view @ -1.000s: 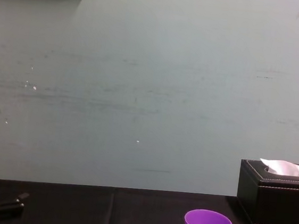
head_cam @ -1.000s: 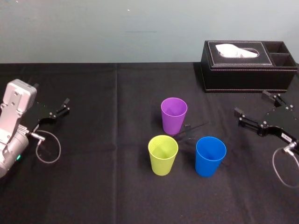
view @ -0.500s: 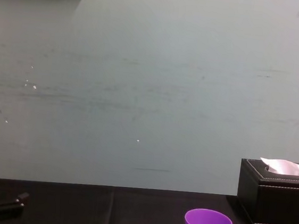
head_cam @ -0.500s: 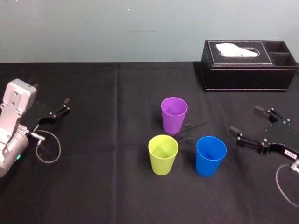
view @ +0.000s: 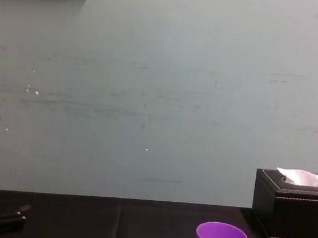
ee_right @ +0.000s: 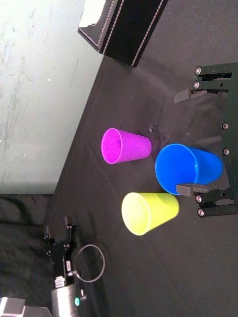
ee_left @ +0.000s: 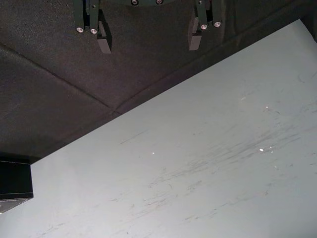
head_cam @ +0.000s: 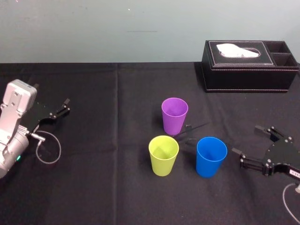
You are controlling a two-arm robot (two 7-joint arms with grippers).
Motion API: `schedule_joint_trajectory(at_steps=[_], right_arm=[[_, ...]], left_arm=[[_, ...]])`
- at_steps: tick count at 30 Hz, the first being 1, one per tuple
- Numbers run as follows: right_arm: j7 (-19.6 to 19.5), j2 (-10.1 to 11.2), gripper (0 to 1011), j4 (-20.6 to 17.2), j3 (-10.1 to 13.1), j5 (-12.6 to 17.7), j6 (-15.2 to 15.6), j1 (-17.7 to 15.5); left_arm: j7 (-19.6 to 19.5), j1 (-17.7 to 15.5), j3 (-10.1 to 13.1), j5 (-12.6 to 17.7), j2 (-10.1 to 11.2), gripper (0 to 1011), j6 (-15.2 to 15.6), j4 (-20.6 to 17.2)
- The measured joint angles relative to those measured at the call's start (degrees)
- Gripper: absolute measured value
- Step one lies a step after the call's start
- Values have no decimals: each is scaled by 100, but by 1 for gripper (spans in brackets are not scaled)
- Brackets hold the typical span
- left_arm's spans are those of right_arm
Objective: Stack the three plastic cups sequentially using one hand.
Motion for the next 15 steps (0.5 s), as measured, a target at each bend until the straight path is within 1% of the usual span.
schedule_joint_trajectory(at_steps=[6, 12, 15], right_arm=[[81, 18, 1003, -46, 114, -82, 2, -217], [130, 3, 1003, -53, 132, -212, 10, -306], [148, -27, 1004, -74, 187, -246, 9, -338]], left_arm=[[0, 0, 0, 0, 0, 1011, 0, 0], [0, 0, 0, 0, 0, 1012, 0, 0], [0, 0, 0, 0, 0, 1012, 0, 0]])
